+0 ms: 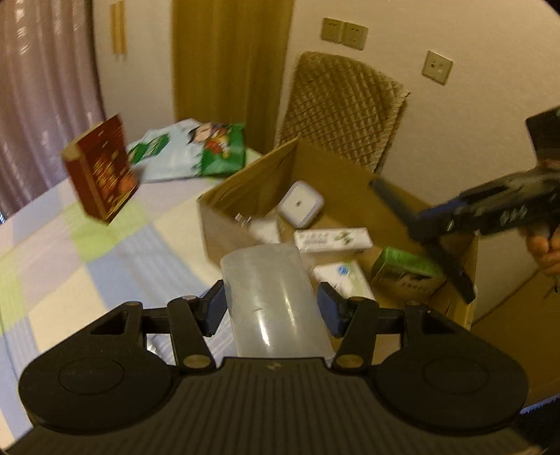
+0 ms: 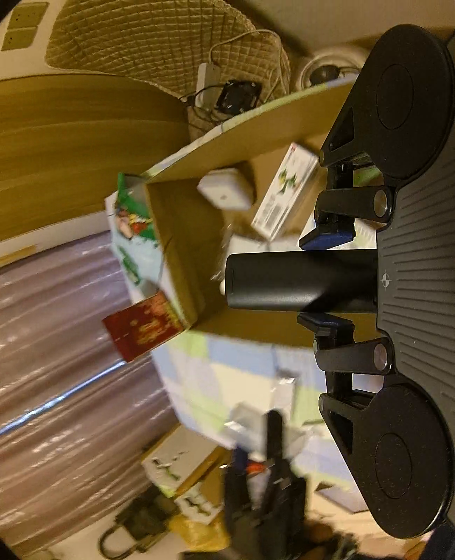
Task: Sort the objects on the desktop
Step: 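Lift the cup and black remote and carry them over the cardboard box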
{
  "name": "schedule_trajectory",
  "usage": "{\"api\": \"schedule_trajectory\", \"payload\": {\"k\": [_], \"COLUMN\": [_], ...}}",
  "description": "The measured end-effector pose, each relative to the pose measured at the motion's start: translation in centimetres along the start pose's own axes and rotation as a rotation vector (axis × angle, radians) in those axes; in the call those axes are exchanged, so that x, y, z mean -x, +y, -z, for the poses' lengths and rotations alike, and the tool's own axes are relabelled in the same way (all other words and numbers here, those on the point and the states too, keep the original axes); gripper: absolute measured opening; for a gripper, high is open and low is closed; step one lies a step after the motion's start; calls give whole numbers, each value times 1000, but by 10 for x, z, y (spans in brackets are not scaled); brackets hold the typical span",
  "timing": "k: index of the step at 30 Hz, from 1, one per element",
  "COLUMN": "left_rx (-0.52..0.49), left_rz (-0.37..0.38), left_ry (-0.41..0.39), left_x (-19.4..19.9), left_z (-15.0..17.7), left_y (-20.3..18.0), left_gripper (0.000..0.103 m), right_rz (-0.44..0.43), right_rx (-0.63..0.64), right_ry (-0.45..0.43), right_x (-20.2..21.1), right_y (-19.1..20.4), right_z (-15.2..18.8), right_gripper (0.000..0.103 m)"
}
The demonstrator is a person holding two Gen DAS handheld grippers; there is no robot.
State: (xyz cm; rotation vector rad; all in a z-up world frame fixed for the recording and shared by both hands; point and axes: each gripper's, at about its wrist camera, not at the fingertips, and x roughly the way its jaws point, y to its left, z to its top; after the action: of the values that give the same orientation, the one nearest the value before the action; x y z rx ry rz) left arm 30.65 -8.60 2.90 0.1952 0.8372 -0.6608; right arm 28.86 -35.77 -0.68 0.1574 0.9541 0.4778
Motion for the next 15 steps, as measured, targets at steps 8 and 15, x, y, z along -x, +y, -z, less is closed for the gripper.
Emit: {"api": "schedule_trajectory", "payload": {"k": [8, 15], "left_rx": [-19, -5], "left_rz": [12, -5], "left_ry": [-3, 9], "left_x": [-27, -44], "left_z": [-35, -49], "left_y": [-24, -29], "left_gripper": [51, 51], "right_rz": [-7, -22], "right_rx": [76, 195], "right_ry": [102, 187], "right_x": [-26, -50], "right_y": [-25, -36], "right_z": [3, 8], "right_gripper": [37, 37]}}
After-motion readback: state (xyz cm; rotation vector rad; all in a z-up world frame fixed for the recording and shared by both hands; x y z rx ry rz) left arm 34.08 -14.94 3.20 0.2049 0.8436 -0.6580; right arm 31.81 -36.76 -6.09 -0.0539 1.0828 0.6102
